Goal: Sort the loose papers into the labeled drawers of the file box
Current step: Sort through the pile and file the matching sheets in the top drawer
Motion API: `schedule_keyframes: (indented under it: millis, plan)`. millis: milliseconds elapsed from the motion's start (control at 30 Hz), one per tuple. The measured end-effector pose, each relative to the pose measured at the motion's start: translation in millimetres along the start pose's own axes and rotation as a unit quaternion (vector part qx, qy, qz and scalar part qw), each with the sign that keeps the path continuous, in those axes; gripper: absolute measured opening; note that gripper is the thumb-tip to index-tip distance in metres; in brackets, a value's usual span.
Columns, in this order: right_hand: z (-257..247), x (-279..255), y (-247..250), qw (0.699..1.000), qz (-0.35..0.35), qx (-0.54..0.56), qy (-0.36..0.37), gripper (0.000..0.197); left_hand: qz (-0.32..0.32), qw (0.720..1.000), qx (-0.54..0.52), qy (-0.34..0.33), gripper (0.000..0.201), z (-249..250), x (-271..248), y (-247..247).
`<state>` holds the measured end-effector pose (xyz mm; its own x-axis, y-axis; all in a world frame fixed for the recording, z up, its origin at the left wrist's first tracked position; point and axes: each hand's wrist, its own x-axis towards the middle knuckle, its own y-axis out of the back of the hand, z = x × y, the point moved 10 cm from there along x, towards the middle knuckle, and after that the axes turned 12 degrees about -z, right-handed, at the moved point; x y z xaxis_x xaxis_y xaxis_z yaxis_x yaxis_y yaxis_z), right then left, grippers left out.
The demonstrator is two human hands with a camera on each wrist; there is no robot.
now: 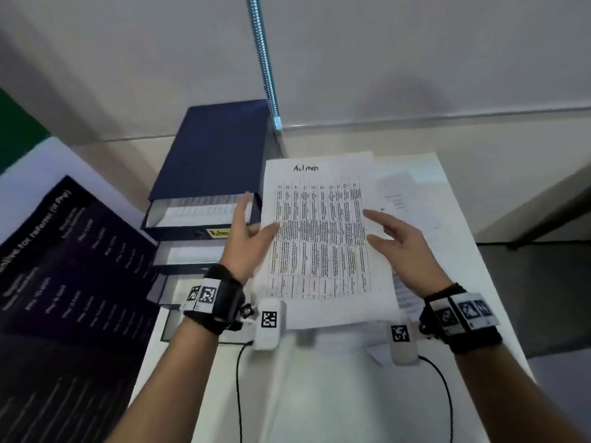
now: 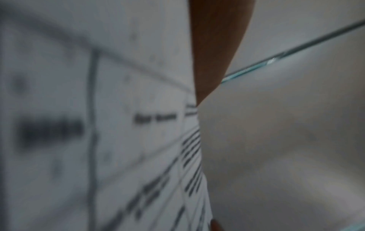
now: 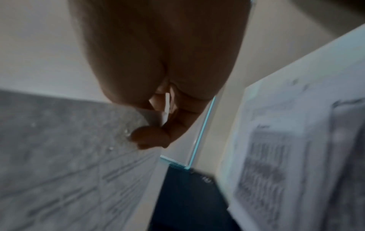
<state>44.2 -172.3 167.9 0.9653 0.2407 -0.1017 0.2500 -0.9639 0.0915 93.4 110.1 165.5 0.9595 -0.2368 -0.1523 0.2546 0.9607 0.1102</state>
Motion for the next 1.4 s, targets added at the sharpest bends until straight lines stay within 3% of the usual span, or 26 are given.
schedule_keyframes:
  millis: [67, 133, 233, 333, 467, 567, 700, 867, 1000, 1133, 1267, 1333, 1400]
  plan:
    - [-15, 17, -32, 0.999, -0.024, 0.042, -0.005, 0.043, -0.018, 0.999, 0.039, -0.026, 0.057, 20, -28, 37]
    - [-25, 32, -70, 0.992, -0.049, 0.111, -0.022, 0.041, -0.036, 0.997, 0.061, -0.009, 0.055, 25, -56, 69]
    - [-31, 54, -121, 0.984, -0.064, 0.148, -0.072, 0.039, -0.045, 0.999, 0.012, 0.027, 0.058, 9, -98, 113]
    - [-37, 66, -163, 0.978, -0.082, 0.153, -0.117, 0.036, -0.057, 0.998, -0.037, 0.019, 0.059, 4, -135, 147]
    - [-32, 72, -213, 0.962, -0.131, 0.172, -0.165, 0.03, 0.005, 0.997, -0.07, -0.018, 0.072, 13, -162, 203]
    - [-31, 79, -238, 0.967, -0.141, 0.12, -0.175, 0.031, 0.035, 0.994, -0.099, -0.041, 0.064, 15, -164, 233]
    - [-46, 97, -249, 0.98, -0.105, 0.085, -0.146, 0.036, 0.075, 0.988, -0.138, -0.011, 0.031, 5, -156, 250]
    - [-34, 128, -235, 0.98, -0.002, 0.108, -0.168, 0.032, 0.041, 0.993, -0.102, 0.035, 0.029, -7, -131, 246]
    - [-32, 122, -246, 0.968, -0.097, 0.138, -0.187, 0.038, 0.127, 0.989, -0.072, 0.027, 0.02, -15, -103, 258]
    - [-25, 125, -243, 0.961, -0.121, 0.169, -0.185, 0.042, 0.162, 0.985, 0.051, 0.026, 0.014, -12, -75, 249]
    - [-28, 146, -213, 0.975, -0.036, 0.181, -0.125, 0.031, 0.2, 0.958, 0.206, 0.02, 0.014, -10, -46, 235]
    - [-27, 150, -186, 0.985, 0.015, 0.148, -0.09, 0.025, 0.182, 0.922, 0.341, 0.023, 0.019, -8, -26, 223]
    - [-8, 147, -152, 0.99, 0.068, 0.087, -0.086, 0.021, 0.171, 0.861, 0.475, 0.058, 0.031, -11, -8, 211]
